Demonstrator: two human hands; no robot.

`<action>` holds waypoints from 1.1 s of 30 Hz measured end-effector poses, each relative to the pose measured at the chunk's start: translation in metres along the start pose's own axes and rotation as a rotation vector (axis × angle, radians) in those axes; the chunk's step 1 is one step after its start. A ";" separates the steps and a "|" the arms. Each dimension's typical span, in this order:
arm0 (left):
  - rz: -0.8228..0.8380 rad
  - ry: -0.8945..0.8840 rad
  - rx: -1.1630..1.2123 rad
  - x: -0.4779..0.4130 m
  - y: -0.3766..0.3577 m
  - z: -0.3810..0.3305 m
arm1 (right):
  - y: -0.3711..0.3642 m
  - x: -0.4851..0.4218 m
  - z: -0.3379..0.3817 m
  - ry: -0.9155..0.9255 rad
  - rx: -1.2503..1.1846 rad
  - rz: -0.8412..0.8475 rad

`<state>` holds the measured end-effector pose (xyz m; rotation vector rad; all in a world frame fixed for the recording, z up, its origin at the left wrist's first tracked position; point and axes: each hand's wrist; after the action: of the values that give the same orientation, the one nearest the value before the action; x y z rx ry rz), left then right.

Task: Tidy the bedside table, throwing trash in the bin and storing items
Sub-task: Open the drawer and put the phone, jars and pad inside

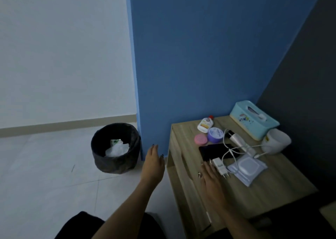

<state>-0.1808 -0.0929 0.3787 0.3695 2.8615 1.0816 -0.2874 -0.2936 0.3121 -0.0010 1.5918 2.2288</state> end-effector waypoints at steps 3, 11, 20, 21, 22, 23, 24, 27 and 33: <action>0.048 0.008 -0.015 -0.004 -0.015 -0.005 | -0.007 0.000 -0.016 -0.001 0.023 0.095; 0.160 0.054 -0.048 -0.025 -0.069 0.003 | -0.013 0.004 -0.022 -0.005 0.018 0.102; 0.227 0.090 0.074 -0.086 -0.135 0.022 | -0.015 0.004 -0.021 -0.045 -0.045 0.099; 0.233 0.102 0.100 -0.089 -0.137 0.020 | -0.015 0.004 -0.022 -0.043 -0.049 0.097; 0.245 0.126 0.136 -0.091 -0.137 0.018 | -0.015 0.005 -0.022 -0.042 -0.055 0.096; 0.251 0.154 0.184 -0.092 -0.136 0.015 | -0.016 0.005 -0.022 -0.042 -0.063 0.094; 0.254 0.170 0.231 -0.093 -0.136 0.014 | -0.016 0.004 -0.022 -0.041 -0.071 0.087; 0.295 0.148 0.271 -0.084 -0.126 0.006 | -0.016 0.006 -0.022 -0.038 -0.080 0.093; 0.267 -0.021 0.118 -0.080 -0.100 0.030 | -0.015 0.006 -0.024 -0.029 -0.076 0.082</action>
<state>-0.1194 -0.1652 0.2883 0.7842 2.9251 0.9362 -0.2932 -0.3092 0.2889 0.0770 1.5164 2.3397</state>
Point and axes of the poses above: each hand's wrist, its own x-axis away from the middle knuckle, its own y-axis out of the back of the hand, z = x × y, and after that the axes turned 1 degree about z, right-handed
